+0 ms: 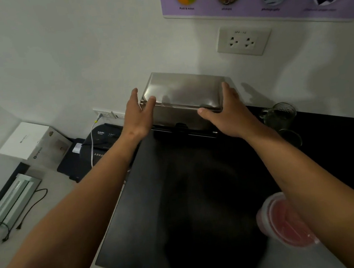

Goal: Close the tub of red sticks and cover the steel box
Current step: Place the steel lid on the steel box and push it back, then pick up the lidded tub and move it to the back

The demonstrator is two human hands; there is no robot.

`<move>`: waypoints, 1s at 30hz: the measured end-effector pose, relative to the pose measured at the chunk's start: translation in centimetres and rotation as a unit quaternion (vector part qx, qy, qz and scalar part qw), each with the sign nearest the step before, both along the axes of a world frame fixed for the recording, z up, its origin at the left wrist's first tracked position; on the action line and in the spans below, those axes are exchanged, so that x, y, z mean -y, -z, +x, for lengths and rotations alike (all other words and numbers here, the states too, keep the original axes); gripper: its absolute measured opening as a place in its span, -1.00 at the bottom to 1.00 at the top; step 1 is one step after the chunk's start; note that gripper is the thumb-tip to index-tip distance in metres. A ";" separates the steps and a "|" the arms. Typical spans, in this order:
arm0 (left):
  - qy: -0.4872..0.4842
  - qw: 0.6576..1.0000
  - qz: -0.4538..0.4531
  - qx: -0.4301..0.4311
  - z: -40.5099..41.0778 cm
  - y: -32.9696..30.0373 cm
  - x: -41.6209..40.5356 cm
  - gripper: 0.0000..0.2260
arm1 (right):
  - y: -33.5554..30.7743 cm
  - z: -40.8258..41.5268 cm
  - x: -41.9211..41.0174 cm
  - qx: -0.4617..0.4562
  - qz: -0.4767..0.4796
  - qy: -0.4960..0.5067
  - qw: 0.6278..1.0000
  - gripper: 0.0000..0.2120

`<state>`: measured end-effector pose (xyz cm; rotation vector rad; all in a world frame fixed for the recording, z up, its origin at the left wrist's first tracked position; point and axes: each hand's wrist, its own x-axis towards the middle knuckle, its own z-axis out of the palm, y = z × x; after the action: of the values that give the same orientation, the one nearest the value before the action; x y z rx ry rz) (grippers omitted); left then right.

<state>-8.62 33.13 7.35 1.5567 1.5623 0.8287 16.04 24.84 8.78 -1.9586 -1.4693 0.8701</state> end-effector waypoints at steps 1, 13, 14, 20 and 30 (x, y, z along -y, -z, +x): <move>-0.002 1.000 0.005 -0.006 -0.2 -0.3 1.2 -0.35 | -0.6 0.7 1.0 0.015 0.004 -0.021 1.000 0.04; 0.167 0.985 -0.033 0.012 1.1 2.8 19.7 -0.56 | -1.6 7.0 16.4 -0.009 -0.013 -0.145 0.989 -0.34; 0.175 0.984 -0.040 0.016 1.7 2.9 21.0 -0.61 | -1.3 7.5 17.4 -0.014 -0.020 -0.143 0.989 -0.36; 0.204 0.977 -0.052 0.030 5.7 3.3 27.5 -0.47 | 0.0 10.6 22.9 -0.002 -0.021 -0.150 0.989 -0.35; 0.231 0.972 -0.040 -0.004 11.0 5.1 33.7 -0.28 | 3.7 12.9 29.5 0.017 -0.061 -0.173 0.983 -0.23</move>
<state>2.34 -0.53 2.29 1.7674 1.1503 0.4931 28.95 -4.69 5.05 -1.8374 -1.8515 1.1033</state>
